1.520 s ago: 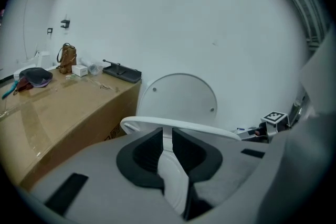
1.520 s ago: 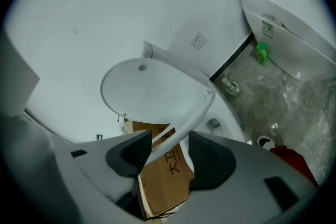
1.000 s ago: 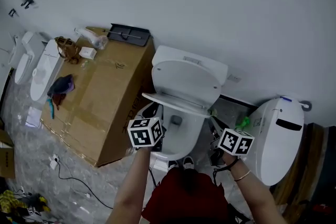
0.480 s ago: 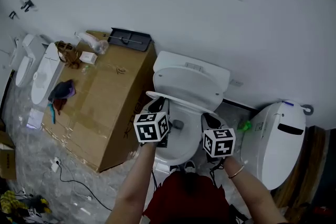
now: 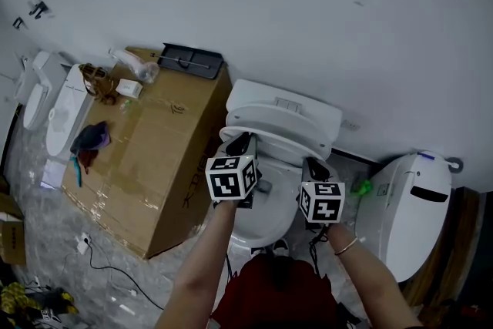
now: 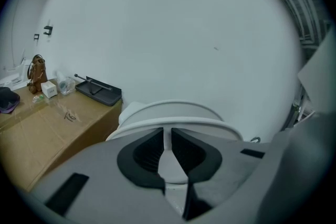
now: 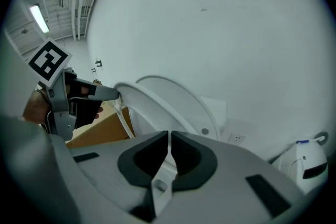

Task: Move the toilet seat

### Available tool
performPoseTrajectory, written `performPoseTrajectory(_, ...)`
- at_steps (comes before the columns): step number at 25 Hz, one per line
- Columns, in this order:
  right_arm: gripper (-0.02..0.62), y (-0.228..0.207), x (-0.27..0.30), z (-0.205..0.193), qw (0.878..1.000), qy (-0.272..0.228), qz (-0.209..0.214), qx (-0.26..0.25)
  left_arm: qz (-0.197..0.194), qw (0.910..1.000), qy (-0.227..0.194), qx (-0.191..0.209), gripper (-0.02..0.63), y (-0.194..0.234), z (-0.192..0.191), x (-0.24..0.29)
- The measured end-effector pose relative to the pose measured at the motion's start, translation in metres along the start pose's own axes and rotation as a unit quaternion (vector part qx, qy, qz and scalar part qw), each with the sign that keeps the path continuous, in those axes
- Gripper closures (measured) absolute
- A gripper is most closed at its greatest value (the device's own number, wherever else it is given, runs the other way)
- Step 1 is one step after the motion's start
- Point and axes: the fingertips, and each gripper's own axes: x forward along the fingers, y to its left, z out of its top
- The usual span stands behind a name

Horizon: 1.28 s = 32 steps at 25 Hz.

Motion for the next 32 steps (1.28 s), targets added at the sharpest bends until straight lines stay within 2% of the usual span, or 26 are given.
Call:
performPoseTrajectory(5, 0.563, -0.009, 0.014, 0.009, 1.000, -0.001, -0.009, 0.013, 0.000, 1.0000, -0.003, 0.000, 0.541, -0.001, 0.009, 0.015)
performPoseTrajectory(20, 0.563, -0.027, 0.037, 0.027, 1.000, 0.001, -0.012, 0.010, -0.008, 0.9999, 0.000, 0.011, 0.541, -0.002, 0.025, 0.049)
performPoseTrajectory(25, 0.565, -0.029, 0.039, 0.027, 1.000, 0.003, -0.012, 0.008, -0.010, 0.9998, 0.000, 0.014, 0.541, -0.002, 0.026, 0.053)
performPoseTrajectory(28, 0.565, -0.029, 0.040, 0.028, 1.000, 0.005, -0.011, -0.011, -0.010, 0.9998, 0.003, 0.018, 0.541, -0.003, 0.026, 0.051)
performPoseTrajectory(32, 0.565, -0.024, 0.032, 0.033, 1.000, -0.011, 0.001, -0.003, -0.016, 0.9995, -0.015, 0.021, 0.545, -0.007, 0.025, 0.032)
